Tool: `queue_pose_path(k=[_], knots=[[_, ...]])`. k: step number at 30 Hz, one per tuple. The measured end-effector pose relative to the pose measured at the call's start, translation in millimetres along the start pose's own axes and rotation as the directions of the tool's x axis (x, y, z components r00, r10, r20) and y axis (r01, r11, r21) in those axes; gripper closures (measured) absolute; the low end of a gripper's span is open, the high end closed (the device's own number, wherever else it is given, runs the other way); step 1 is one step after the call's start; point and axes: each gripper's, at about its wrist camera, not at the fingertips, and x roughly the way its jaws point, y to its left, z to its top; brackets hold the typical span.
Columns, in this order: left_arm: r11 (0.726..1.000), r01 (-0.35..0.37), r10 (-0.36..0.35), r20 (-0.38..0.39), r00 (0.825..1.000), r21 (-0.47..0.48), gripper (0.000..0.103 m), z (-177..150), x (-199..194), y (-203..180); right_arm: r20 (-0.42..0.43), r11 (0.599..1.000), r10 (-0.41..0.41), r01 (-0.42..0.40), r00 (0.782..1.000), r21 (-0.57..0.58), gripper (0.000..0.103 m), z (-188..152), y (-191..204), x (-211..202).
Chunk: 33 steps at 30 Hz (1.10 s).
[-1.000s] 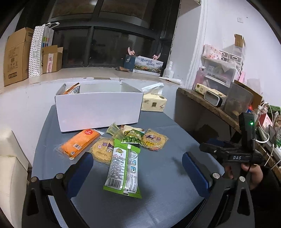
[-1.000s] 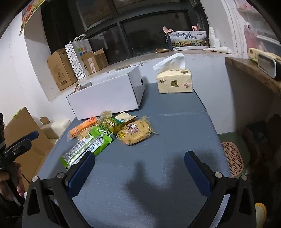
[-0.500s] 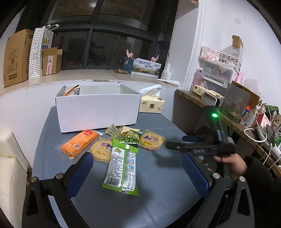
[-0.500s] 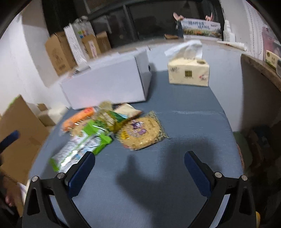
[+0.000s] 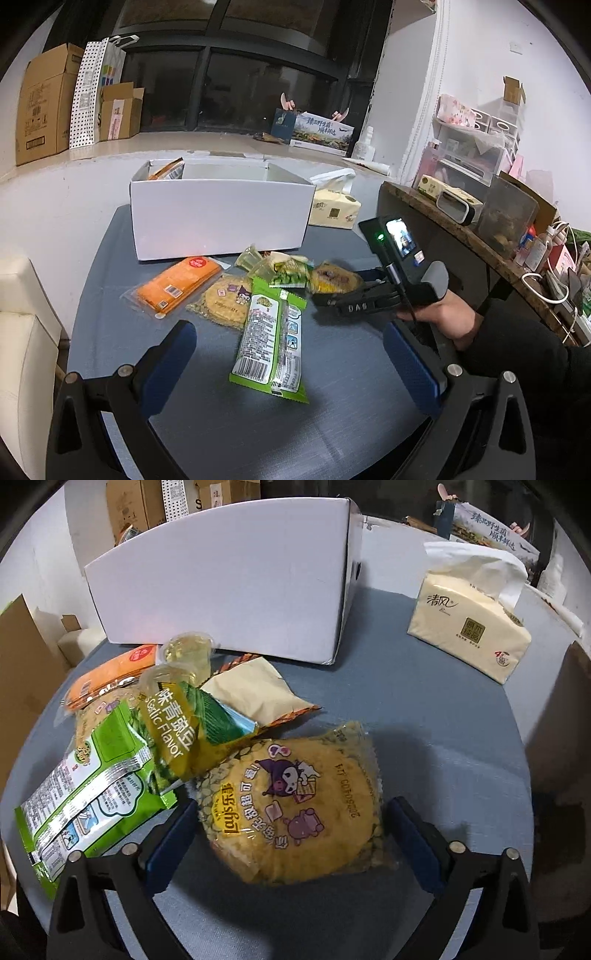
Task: Organize snacks
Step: 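Grasp the round yellow cartoon cake with the right gripper while the left grasps the green bar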
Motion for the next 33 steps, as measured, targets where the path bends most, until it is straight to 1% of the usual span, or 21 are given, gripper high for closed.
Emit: queue_pose_path(k=[1, 5, 7, 10, 13, 15, 18, 21, 24, 27, 32, 33], knots=[[1.0, -0.001, 0.001, -0.003, 1.0, 0.004, 0.0, -0.5, 0.8, -0.7, 0.008, 1.0, -0.004, 0.004, 1.0, 0.009, 0.022, -0.6, -1.7, -2.5], [1.0, 0.003, -0.003, -0.014, 1.0, 0.014, 0.0, -1.1, 4.6, -1.1, 0.014, 0.999, 0.017, -0.018, 1.0, 0.047, 0.022, -11.2, -9.4, -12.9], [1.0, 0.0, 0.0, -0.026, 1.0, 0.02, 0.0, -1.3, 8.9, -1.5, 0.027, 0.995, 0.037, -0.039, 0.999, 0.087, 0.022, -23.6, -14.7, -25.9], [0.999, 0.004, -0.003, -0.054, 0.999, 0.034, 0.0, -2.0, 19.8, -2.2, 0.061, 0.989, 0.056, -0.064, 0.997, 0.136, 0.022, -45.3, -23.7, -51.1], [0.998, 0.007, 0.0, -0.098, 0.995, 0.069, 0.0, -2.8, 36.9, -5.9, 0.115, 0.98, 0.108, -0.125, 0.987, 0.157, 0.022, -62.3, -23.9, -79.7], [0.995, 0.003, 0.011, -0.133, 0.991, 0.103, 0.0, -3.3, 53.0, -8.5, 0.145, 0.976, 0.128, -0.151, 0.981, 0.155, 0.022, -74.4, -23.9, -98.7], [0.993, 0.004, 0.018, -0.179, 0.984, 0.118, 0.0, -3.5, 76.5, -8.5, 0.197, 0.971, 0.135, -0.169, 0.971, 0.168, 0.022, -88.5, -25.0, -126.8], [0.992, -0.026, 0.054, -0.235, 0.971, 0.12, 0.0, -5.0, 102.5, -4.6, 0.228, 0.969, 0.126, -0.169, 0.965, 0.18, 0.022, -97.9, -26.5, -146.4], [0.991, -0.047, 0.081, -0.286, 0.955, 0.125, 0.0, -11.5, 124.6, -0.1, 0.237, 0.969, 0.117, -0.164, 0.964, 0.187, 0.022, -101.8, -31.1, -152.4], [0.99, -0.061, 0.098, -0.311, 0.945, 0.127, 0.0, -18.1, 137.9, 4.6, 0.234, 0.97, 0.117, -0.161, 0.965, 0.183, 0.022, -103.2, -29.9, -153.1], [0.988, -0.087, 0.124, -0.336, 0.934, 0.124, 0.0, -24.1, 148.8, 13.5, 0.225, 0.97, 0.129, -0.17, 0.966, 0.173, 0.022, -105.0, -22.0, -149.7], [0.988, -0.089, 0.126, -0.331, 0.935, 0.126, 0.0, -24.6, 149.0, 14.9, 0.223, 0.971, 0.129, -0.169, 0.966, 0.172, 0.022, -105.3, -20.9, -148.4]])
